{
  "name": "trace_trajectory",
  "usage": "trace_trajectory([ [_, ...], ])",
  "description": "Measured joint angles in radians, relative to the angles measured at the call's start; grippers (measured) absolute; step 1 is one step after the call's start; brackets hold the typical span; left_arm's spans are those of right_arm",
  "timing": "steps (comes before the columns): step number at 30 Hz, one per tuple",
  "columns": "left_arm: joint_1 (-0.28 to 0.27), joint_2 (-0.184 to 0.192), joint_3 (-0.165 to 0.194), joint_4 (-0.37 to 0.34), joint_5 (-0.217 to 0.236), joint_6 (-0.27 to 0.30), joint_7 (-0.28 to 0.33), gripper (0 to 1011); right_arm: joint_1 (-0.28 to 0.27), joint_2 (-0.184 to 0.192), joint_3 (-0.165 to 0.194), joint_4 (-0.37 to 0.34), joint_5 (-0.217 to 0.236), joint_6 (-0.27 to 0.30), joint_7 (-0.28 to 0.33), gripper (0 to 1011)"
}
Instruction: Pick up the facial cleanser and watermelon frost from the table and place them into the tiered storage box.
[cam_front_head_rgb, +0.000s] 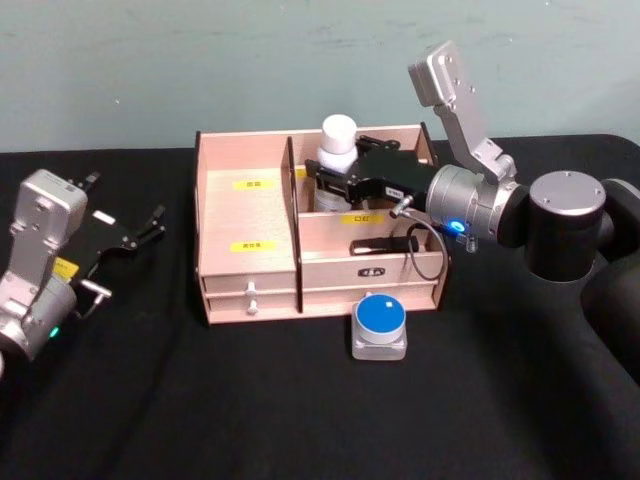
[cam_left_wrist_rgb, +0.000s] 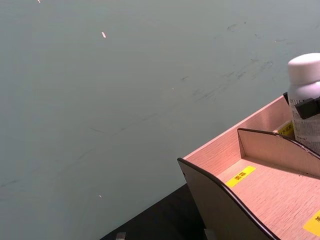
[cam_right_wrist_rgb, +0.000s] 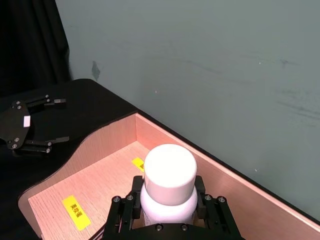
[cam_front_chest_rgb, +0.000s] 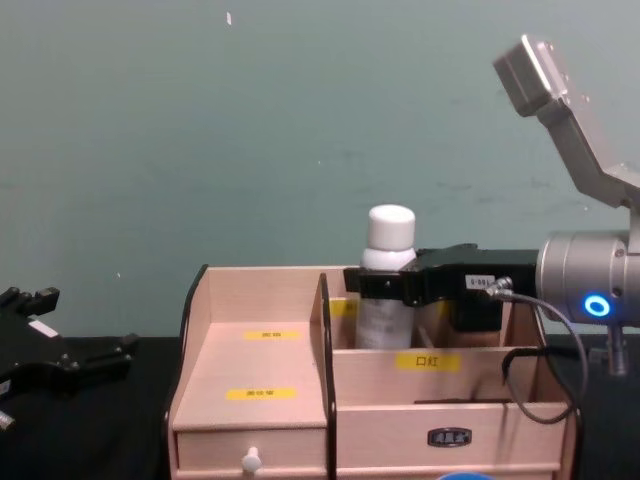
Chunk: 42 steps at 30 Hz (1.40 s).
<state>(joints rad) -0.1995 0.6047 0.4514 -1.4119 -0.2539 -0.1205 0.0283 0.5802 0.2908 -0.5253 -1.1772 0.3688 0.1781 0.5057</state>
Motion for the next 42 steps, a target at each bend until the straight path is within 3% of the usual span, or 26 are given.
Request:
trace_trajectory([
  [12,0.0,0.0,0.0,0.0,0.0,0.0,0.0,1010,0.0,0.0,0.0,0.001,0.0,0.001,0.002,603],
  [26,0.0,0.0,0.0,0.0,0.0,0.0,0.0,1010,-0.002,0.001,0.003,-0.003,0.003,0.002,0.0,985],
  [31,0.0,0.0,0.0,0.0,0.0,0.0,0.0,1010,-0.007,0.006,0.009,-0.021,0.007,0.005,-0.003,1002],
  [39,0.0,0.0,0.0,0.0,0.0,0.0,0.0,1010,-0.038,0.045,0.029,-0.137,0.031,0.074,-0.018,1002],
  [42,0.0,0.0,0.0,0.0,0.0,0.0,0.0,1009,-0.074,0.073,0.048,-0.223,0.061,0.121,-0.03,1002],
])
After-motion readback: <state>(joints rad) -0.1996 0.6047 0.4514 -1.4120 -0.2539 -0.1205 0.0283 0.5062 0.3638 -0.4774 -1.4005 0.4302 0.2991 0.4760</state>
